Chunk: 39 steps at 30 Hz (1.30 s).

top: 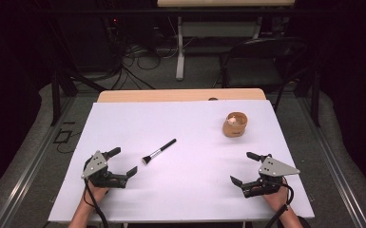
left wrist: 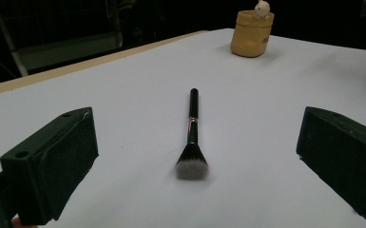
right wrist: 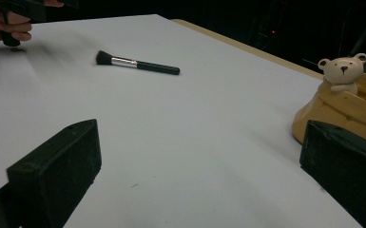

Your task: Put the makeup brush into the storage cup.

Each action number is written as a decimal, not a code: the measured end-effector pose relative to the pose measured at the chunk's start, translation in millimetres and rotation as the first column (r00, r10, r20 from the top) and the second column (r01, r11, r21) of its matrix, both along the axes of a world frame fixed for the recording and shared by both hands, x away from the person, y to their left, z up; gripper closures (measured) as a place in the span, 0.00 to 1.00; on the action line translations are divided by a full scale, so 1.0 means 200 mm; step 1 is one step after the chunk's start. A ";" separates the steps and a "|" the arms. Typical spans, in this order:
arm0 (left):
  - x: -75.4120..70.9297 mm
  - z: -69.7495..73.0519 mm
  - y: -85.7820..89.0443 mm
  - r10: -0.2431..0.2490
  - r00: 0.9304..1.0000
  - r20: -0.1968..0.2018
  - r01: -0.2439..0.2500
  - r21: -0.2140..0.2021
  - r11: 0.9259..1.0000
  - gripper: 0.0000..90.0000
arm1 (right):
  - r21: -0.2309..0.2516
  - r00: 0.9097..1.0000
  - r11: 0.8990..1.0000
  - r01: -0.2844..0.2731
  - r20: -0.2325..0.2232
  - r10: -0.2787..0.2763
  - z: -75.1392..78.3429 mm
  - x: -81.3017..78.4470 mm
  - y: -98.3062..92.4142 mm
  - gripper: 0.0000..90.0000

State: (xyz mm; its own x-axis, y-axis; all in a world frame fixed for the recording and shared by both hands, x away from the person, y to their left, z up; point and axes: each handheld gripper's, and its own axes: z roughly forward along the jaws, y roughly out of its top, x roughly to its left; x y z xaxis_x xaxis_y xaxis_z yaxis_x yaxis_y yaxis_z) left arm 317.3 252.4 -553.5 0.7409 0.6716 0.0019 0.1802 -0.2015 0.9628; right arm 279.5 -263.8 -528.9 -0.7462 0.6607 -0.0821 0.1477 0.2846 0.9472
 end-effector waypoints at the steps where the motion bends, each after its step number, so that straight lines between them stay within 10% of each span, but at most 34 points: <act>1: 0.01 0.00 0.00 0.000 1.000 0.000 0.000 0.006 1.000 0.00 | -0.001 1.000 1.000 0.001 0.001 -0.001 0.00 0.00 0.00 0.00; 39: 0.30 0.01 -0.21 -0.035 0.998 -0.050 0.037 0.039 0.999 0.00 | 0.002 1.000 1.000 0.002 0.001 -0.002 0.00 0.00 -0.01 0.00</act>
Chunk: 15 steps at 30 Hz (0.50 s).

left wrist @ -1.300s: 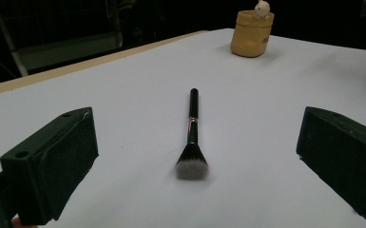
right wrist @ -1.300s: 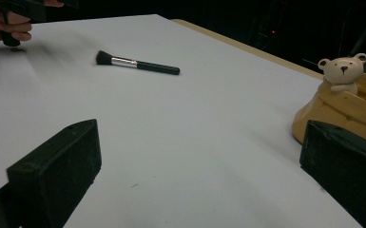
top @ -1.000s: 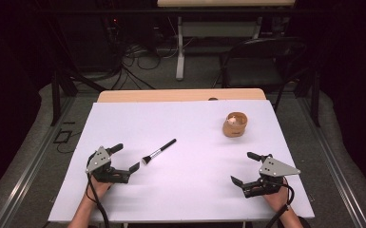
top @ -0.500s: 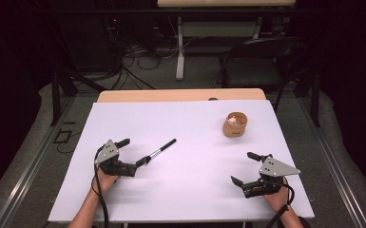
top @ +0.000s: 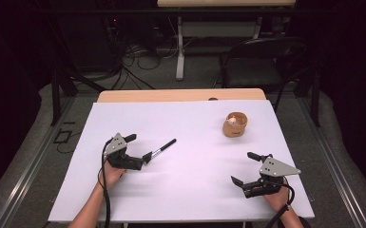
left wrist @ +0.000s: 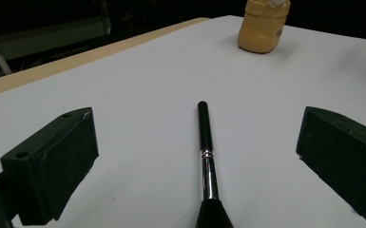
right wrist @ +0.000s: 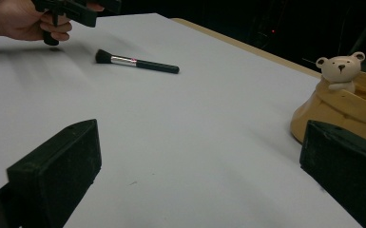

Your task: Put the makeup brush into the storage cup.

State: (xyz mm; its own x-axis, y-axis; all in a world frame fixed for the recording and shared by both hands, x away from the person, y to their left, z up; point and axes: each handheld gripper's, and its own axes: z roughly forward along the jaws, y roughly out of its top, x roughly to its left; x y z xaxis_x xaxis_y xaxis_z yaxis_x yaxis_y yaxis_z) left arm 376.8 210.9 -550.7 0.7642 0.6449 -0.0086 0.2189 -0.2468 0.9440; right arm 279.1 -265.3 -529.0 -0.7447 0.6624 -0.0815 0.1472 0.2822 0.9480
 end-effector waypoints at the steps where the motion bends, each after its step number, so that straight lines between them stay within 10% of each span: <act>1: 0.01 0.00 -0.01 -0.002 1.000 -0.003 0.002 -0.002 1.000 0.00 | -0.002 1.000 1.000 -0.001 0.000 0.001 0.00 0.00 0.00 0.00; 15: 0.12 0.08 -0.14 0.015 0.995 -0.094 0.000 0.153 0.988 0.00 | 0.002 1.000 1.000 0.003 -0.005 -0.003 0.00 0.00 -0.02 0.00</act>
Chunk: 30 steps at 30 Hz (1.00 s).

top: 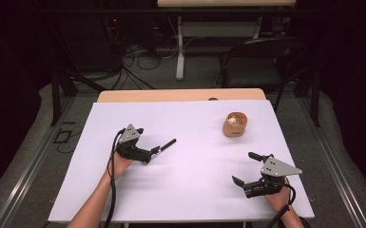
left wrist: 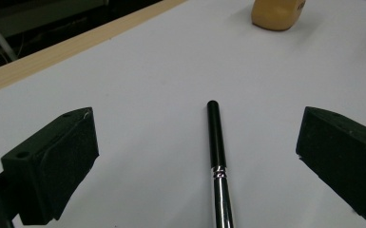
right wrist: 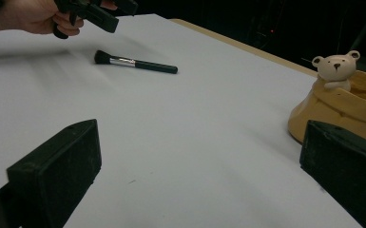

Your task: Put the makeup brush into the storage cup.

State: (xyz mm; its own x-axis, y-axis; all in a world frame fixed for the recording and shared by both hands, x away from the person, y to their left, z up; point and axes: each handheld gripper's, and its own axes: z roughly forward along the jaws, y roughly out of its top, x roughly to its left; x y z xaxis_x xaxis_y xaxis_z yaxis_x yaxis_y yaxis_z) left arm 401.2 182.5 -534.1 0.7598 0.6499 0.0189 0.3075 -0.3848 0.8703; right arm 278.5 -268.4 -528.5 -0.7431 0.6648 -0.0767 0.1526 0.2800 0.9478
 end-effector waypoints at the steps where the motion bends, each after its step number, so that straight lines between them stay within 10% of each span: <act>1: 0.01 0.00 0.00 0.010 1.000 -0.016 -0.010 0.024 1.000 0.00 | 0.000 1.000 1.000 -0.001 0.001 0.001 0.00 0.00 0.00 0.00; 9: 0.06 0.04 -0.06 0.003 0.988 -0.152 0.020 0.149 0.989 0.00 | 0.000 1.000 1.000 -0.003 -0.004 0.003 0.00 0.00 0.00 0.00; 19: 0.12 0.12 -0.12 0.018 0.967 -0.253 0.058 0.289 0.956 0.00 | 0.004 1.000 1.000 -0.001 0.000 0.001 0.00 0.00 0.00 0.00; 30: 0.17 0.16 -0.18 0.041 0.940 -0.337 0.112 0.422 0.900 0.00 | -0.007 1.000 1.000 -0.007 -0.005 0.007 0.00 0.00 0.00 0.00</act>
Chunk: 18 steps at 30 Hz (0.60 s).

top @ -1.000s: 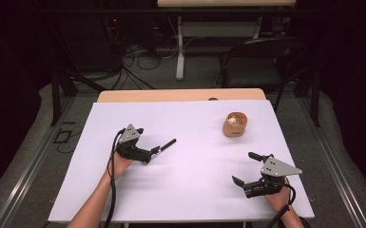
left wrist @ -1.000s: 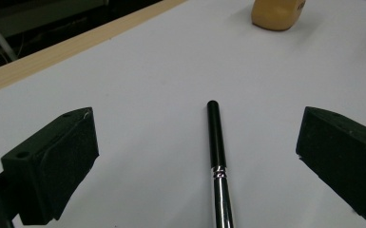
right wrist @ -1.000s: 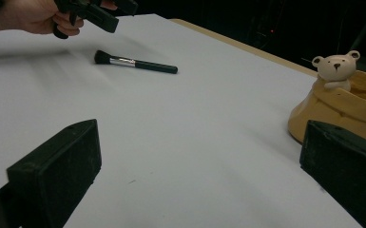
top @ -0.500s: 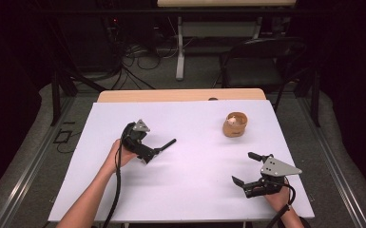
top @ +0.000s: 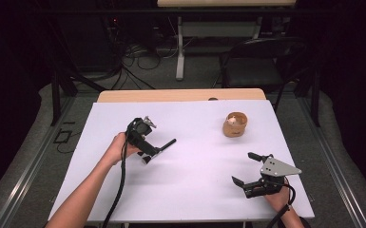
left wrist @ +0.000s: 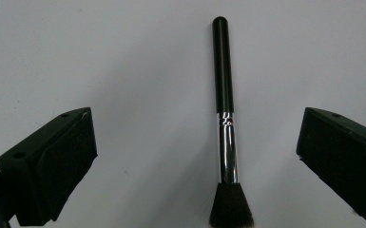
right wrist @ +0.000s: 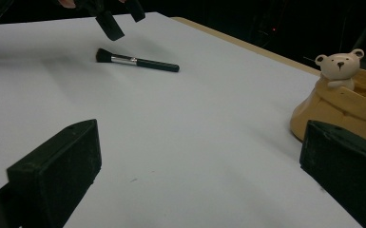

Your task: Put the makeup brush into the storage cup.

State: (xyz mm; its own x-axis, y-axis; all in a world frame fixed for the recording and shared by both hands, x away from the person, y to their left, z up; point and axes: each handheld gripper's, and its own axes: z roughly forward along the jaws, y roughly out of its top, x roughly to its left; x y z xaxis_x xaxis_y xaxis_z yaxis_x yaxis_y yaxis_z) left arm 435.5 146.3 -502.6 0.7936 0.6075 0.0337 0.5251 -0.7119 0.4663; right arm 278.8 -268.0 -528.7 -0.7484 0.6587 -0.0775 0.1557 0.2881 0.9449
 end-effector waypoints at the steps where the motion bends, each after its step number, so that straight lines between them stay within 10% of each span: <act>1: 0.00 0.00 -0.01 -0.003 1.000 -0.008 0.004 0.015 1.000 0.00 | 0.000 1.000 1.000 -0.001 0.000 0.001 0.00 0.00 0.00 0.00; 18: 0.04 -0.01 -0.09 -0.004 0.991 -0.136 0.026 0.159 0.987 0.16 | -0.003 1.000 1.000 -0.005 -0.001 0.005 0.00 0.00 0.01 0.00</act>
State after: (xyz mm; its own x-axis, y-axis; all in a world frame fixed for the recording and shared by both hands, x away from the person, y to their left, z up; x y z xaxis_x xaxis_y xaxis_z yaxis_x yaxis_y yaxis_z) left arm 443.2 127.8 -505.2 0.8066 0.5907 0.0221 0.5639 -0.7801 0.2711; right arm 278.6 -266.5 -529.0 -0.7514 0.6551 -0.0790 0.1554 0.2920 0.9437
